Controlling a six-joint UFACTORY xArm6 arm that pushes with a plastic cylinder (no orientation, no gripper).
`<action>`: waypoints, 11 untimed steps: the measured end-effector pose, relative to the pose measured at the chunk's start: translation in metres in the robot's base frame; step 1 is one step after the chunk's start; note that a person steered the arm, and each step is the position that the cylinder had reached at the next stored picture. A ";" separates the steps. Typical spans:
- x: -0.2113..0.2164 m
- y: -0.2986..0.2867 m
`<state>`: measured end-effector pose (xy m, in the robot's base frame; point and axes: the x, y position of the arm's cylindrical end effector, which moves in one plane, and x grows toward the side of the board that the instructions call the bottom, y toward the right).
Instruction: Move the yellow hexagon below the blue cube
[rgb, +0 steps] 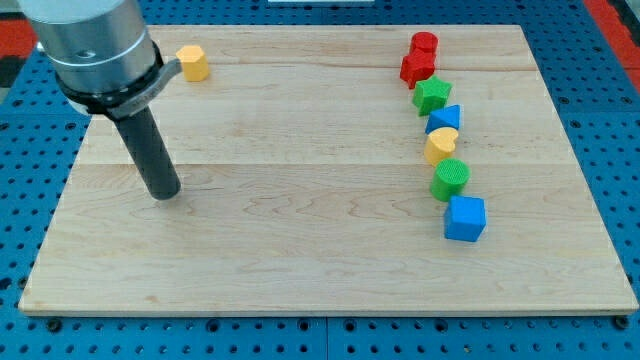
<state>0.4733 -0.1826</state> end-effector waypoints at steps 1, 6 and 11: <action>-0.041 -0.052; -0.216 0.039; -0.095 0.191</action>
<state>0.3785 0.0089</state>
